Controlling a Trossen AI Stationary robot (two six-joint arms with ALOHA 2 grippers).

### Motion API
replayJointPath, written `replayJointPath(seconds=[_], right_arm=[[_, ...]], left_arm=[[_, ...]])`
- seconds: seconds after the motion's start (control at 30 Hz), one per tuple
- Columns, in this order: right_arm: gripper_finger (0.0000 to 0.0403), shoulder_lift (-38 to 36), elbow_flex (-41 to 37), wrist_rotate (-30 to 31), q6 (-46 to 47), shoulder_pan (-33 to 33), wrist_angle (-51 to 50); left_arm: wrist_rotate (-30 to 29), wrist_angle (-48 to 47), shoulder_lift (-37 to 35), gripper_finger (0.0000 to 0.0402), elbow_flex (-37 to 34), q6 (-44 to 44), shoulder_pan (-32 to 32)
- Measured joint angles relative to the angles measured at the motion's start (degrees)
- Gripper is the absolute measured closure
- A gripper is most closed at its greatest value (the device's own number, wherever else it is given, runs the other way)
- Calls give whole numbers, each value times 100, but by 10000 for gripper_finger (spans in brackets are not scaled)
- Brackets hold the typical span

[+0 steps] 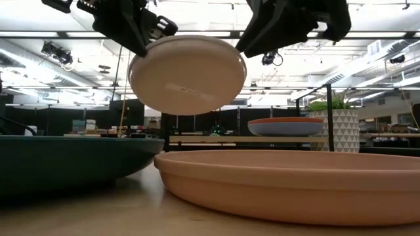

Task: Place and stack plates onto a shelf
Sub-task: Put the gray plate on the shelf

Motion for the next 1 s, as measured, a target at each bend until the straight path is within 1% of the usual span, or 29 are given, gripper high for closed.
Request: replayJointPath(seconds=[0.13, 0.3, 0.37, 0.47, 0.57, 0.7, 0.83, 0.9, 1.0], right_arm=[[266, -2, -1, 39, 2, -50, 31], [266, 20, -7, -352, 99, -159, -10], [267, 20, -33, -363, 147, -184, -2], [273, 20, -80, -311, 151, -190, -17], [289, 20, -120, -274, 151, -188, -14], [321, 20, -176, -92, 125, -183, -76], [349, 24, -180, -124, 89, -183, -178], [357, 26, -181, -135, 88, -183, -229], [361, 26, -182, -109, 125, -187, -215]], left_arm=[[2, 30, 0, 384, 0, 45, 0], [-14, 137, 0, 384, 0, 201, 0], [-160, 216, 0, 384, 0, 222, 0], [-547, 226, 0, 384, 0, 305, 0], [-752, 262, 0, 383, 0, 440, -1], [-809, 412, 0, 383, -2, 509, 13], [-841, 507, -2, 380, -2, 380, 13], [-1008, 549, -6, 371, -2, 88, 13], [-1380, 477, -66, 336, -2, -258, 13]])
